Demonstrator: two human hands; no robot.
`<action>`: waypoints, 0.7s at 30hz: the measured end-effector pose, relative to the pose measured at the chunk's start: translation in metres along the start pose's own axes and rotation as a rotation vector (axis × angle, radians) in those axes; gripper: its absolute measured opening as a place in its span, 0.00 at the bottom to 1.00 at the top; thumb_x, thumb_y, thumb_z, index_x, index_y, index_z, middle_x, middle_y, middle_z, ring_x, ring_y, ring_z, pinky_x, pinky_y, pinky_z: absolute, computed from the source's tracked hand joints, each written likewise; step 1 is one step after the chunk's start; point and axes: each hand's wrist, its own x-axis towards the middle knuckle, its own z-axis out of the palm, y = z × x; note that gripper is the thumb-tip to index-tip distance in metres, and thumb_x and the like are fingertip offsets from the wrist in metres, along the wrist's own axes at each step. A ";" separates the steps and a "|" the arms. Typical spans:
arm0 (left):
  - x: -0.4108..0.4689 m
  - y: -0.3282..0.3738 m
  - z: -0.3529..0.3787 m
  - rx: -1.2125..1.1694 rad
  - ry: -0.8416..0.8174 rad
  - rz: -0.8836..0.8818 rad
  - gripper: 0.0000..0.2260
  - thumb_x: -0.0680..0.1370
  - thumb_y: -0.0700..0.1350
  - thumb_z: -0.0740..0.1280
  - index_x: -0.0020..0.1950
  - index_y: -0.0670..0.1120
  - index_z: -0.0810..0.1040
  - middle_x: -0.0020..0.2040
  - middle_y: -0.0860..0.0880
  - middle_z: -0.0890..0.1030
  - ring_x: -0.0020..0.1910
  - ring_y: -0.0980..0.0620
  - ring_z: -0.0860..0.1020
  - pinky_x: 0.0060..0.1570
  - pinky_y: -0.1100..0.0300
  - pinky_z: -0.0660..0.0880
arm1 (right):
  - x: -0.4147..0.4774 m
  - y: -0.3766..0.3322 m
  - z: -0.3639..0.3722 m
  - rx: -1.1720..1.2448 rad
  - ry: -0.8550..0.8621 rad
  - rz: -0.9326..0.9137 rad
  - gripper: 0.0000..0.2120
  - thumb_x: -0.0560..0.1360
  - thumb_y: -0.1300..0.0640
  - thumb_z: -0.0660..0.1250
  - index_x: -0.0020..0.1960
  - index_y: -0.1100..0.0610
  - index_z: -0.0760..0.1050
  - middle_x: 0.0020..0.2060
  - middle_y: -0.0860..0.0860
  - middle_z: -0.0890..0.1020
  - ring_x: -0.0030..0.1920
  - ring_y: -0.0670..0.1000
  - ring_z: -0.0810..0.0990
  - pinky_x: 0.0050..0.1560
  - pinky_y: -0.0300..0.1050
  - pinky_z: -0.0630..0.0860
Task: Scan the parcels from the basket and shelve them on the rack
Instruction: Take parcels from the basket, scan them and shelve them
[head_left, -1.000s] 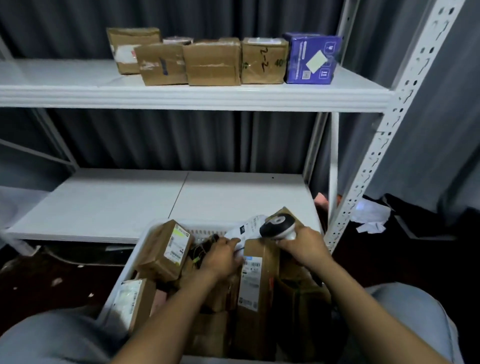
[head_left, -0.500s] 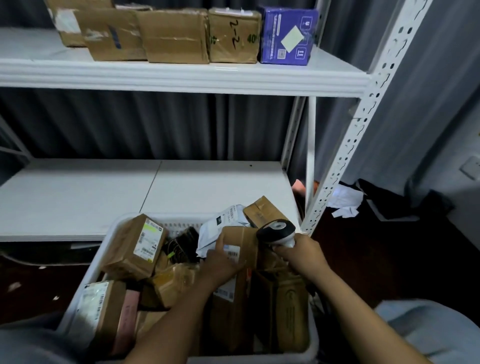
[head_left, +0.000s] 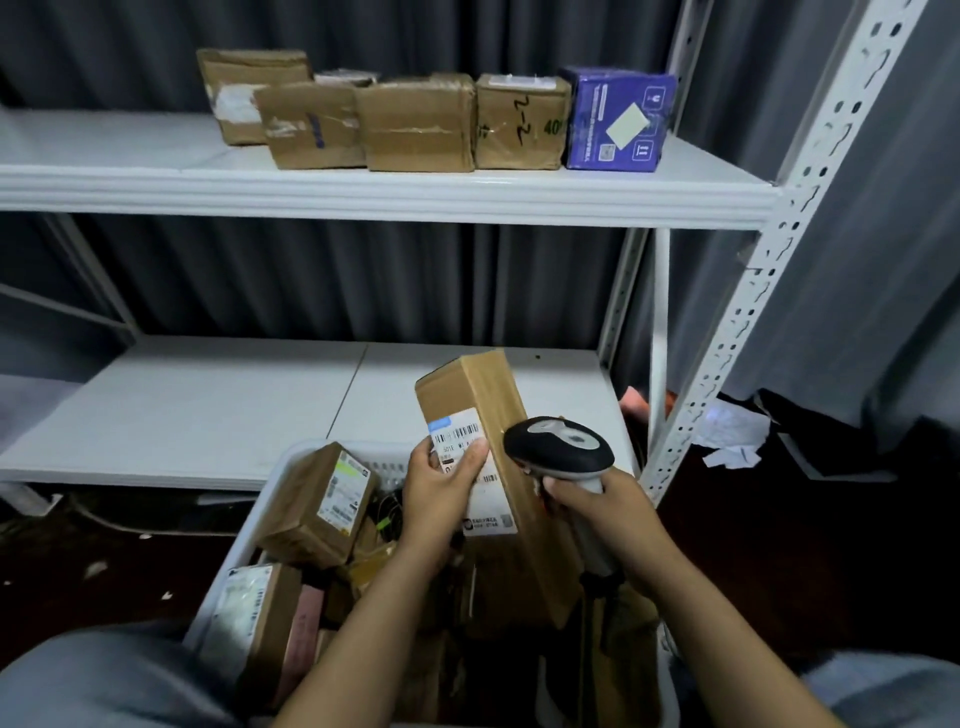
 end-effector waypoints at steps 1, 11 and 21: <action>-0.003 0.002 -0.004 -0.031 -0.027 -0.004 0.16 0.74 0.52 0.72 0.59 0.48 0.76 0.49 0.52 0.83 0.44 0.56 0.82 0.40 0.62 0.79 | 0.000 -0.001 0.001 0.033 0.003 -0.004 0.09 0.74 0.55 0.71 0.55 0.53 0.79 0.46 0.47 0.84 0.48 0.47 0.82 0.40 0.33 0.74; -0.012 -0.002 -0.040 -0.132 -0.424 0.016 0.38 0.75 0.35 0.70 0.71 0.69 0.57 0.64 0.57 0.77 0.63 0.55 0.77 0.63 0.49 0.74 | 0.009 -0.006 0.013 0.575 0.012 0.125 0.08 0.76 0.60 0.69 0.52 0.65 0.79 0.45 0.62 0.85 0.45 0.56 0.85 0.48 0.47 0.82; -0.003 -0.012 -0.083 0.158 -0.016 0.111 0.45 0.69 0.42 0.76 0.75 0.67 0.54 0.67 0.54 0.71 0.65 0.53 0.72 0.65 0.52 0.71 | 0.004 -0.043 0.019 0.195 -0.038 0.073 0.11 0.77 0.59 0.68 0.37 0.61 0.75 0.27 0.55 0.75 0.25 0.51 0.72 0.26 0.42 0.73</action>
